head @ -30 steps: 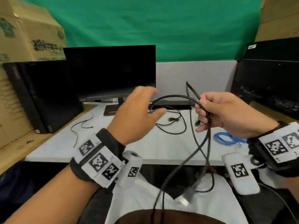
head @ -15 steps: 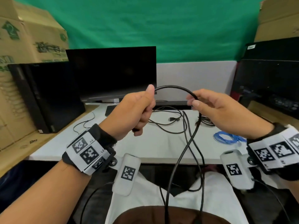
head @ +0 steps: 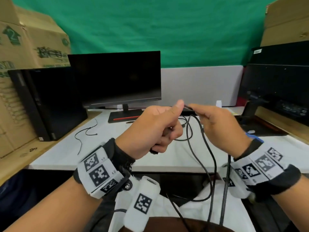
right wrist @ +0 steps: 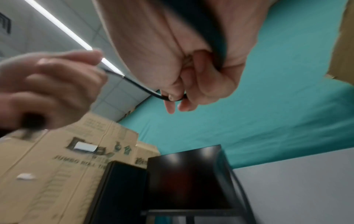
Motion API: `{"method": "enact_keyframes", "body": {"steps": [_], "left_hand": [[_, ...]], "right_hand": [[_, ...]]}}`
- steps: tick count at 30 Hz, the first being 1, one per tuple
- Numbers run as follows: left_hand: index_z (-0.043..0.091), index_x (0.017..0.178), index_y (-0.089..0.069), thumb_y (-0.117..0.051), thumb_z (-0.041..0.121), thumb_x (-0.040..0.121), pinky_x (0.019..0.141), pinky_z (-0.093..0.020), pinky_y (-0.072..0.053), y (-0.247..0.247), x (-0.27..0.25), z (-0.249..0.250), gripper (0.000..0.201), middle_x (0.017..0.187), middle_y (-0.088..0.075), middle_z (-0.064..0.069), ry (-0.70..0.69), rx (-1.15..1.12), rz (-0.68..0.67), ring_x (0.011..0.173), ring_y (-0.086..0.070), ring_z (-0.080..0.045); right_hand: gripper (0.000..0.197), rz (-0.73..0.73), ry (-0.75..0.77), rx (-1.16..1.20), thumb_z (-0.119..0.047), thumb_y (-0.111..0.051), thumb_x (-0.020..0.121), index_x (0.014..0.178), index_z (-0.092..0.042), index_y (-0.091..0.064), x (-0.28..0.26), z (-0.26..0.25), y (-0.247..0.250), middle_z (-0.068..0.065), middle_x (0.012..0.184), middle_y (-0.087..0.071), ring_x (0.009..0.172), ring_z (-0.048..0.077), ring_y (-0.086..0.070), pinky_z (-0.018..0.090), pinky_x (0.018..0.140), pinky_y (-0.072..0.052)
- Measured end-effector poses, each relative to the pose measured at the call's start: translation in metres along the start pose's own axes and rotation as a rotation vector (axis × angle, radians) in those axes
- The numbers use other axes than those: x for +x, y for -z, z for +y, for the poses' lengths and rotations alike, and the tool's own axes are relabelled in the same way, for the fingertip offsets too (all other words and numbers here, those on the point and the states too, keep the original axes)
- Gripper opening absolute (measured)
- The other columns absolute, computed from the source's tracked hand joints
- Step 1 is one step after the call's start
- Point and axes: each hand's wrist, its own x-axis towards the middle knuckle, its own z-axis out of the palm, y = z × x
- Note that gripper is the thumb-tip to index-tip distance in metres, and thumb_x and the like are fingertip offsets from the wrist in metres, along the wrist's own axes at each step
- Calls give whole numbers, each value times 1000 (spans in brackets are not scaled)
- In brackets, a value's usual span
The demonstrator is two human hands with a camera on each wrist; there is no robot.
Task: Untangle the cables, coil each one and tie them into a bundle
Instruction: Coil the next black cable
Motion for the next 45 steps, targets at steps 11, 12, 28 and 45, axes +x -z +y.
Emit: {"method": "enact_keyframes", "body": {"steps": [11,12,28,45], "left_hand": [[16,109,-74,-33,48,102,90,-40,-56,14,18,-18,53,123,-67,-19,-307,67,315,113,-61,-14],[17,108,-73,-34,45,104,98,-42,-53,18,20,-20,48,125,-66,-18,-330,114,329,120,-60,-13],[29,85,-58,-30,54,97,85,-14,-46,90,28,-76,39,108,-71,3,-231,855,357,99,-63,-10],[-9,106,-69,-35,95,62,38,-22,-18,26,14,-27,118,43,-23,-2,0,-320,-390,27,-22,-12]], "right_hand": [[91,-467,-18,-214,5,-39,84,155,-40,-5,-27,-13,-46,5,108,-66,85,30,-64,38,64,-50],[91,-538,-17,-223,6,-39,84,156,-37,-4,-31,-17,-49,6,108,-66,87,31,-63,40,68,-52],[13,-808,363,24,-38,-41,103,97,-29,-48,-42,-95,53,-17,73,-50,69,0,-50,18,56,-38],[23,-153,-245,492,-23,-50,103,108,-27,-72,0,-5,13,-6,79,-76,35,19,-53,27,36,-47]]}}
